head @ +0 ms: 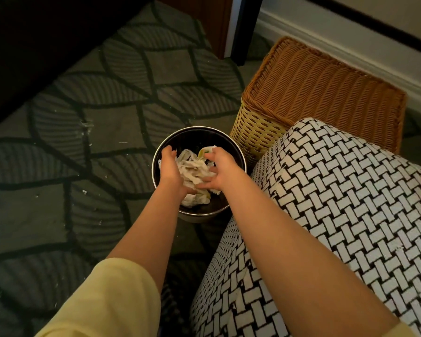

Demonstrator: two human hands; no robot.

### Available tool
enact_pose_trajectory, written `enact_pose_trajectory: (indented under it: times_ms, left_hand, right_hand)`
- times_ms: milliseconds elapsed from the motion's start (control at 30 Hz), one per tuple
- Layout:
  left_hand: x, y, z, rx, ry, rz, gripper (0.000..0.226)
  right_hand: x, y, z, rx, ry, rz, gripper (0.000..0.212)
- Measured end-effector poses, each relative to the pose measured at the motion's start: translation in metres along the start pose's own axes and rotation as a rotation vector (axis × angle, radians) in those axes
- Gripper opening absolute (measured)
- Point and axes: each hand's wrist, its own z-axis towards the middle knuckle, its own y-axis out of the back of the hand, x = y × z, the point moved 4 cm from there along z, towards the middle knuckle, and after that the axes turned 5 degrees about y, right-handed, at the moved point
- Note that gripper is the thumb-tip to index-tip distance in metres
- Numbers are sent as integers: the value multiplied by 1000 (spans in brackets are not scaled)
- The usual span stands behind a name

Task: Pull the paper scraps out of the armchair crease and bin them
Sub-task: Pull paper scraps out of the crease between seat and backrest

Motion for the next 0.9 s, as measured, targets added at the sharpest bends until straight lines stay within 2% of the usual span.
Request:
enact_pose_trajectory:
  times_ms: [100, 167, 433, 500, 600, 667, 800, 900]
  left_hand:
    - [-1, 4, -14, -26, -33, 88, 49]
    - [1, 6, -26, -18, -45, 117, 47]
    - [6, -28, -105, 227, -94, 93, 48]
    - [15, -40, -132, 283, -89, 67, 47]
    - [32, -52, -173, 340, -100, 118, 44]
    - [46, -62, -201, 386, -147, 234, 36]
    - [99, -96, -260, 491, -270, 741, 16]
    - [151, -118, -292, 564, -305, 861, 17]
  right_hand:
    - [-5, 4, -5, -1, 32, 50, 45]
    - [-4, 5, -15, 59, 84, 128, 45]
    - [9, 36, -100, 332, 253, 268, 48]
    - [14, 55, -126, 347, 310, 232, 47]
    - [14, 88, -171, 351, 406, 58, 40]
    - [8, 113, -201, 360, 435, 8, 34]
    - [-12, 173, -252, 299, 516, 43, 27]
    - [-31, 224, -286, 209, 584, 94, 31]
